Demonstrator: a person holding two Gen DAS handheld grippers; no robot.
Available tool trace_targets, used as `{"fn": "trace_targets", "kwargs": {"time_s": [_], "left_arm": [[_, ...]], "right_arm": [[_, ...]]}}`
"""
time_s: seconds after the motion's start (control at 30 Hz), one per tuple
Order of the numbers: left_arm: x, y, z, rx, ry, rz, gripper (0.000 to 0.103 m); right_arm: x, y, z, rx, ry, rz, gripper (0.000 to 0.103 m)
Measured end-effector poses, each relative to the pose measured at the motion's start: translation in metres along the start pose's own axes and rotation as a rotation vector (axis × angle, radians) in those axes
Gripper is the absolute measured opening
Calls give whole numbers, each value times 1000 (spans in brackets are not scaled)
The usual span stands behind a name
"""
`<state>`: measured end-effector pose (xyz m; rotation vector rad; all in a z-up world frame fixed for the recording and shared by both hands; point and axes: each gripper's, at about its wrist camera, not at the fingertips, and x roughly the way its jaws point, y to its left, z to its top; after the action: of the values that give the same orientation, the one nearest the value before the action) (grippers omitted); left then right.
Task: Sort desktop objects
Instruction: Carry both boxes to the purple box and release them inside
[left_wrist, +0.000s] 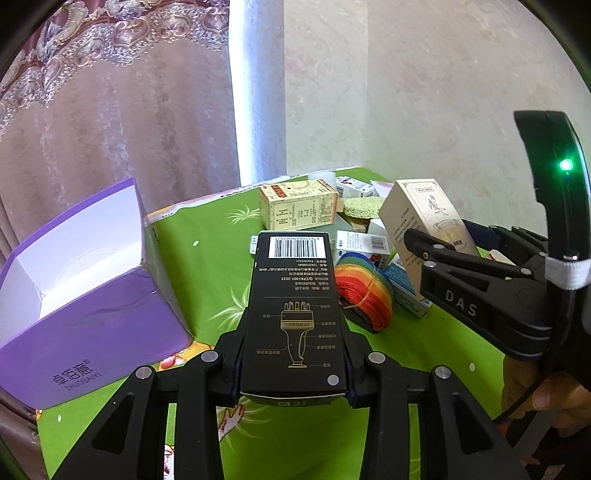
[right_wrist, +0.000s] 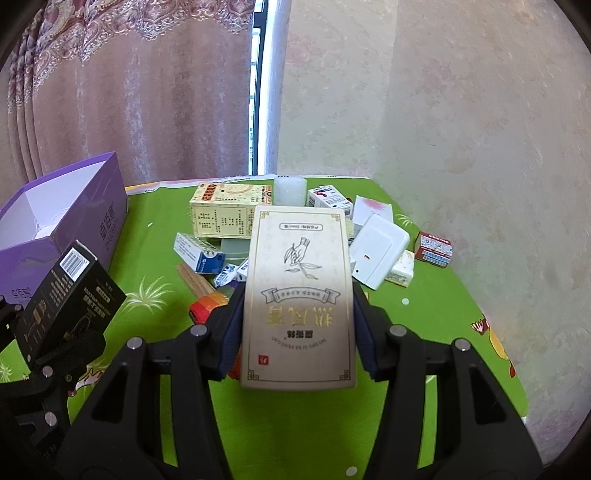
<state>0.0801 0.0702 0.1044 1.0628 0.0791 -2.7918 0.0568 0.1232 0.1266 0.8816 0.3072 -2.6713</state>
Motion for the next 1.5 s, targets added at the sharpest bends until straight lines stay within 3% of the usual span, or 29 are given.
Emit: {"fn": "trace_targets", "kwargs": {"time_s": [0.73, 1.5], "left_arm": [[-20, 40, 3, -70, -65, 191, 39], [-34, 77, 5, -123, -101, 291, 39]], "right_arm": [[-14, 30, 9, -39, -19, 39, 55], [-21, 70, 19, -87, -34, 136, 55]]}}
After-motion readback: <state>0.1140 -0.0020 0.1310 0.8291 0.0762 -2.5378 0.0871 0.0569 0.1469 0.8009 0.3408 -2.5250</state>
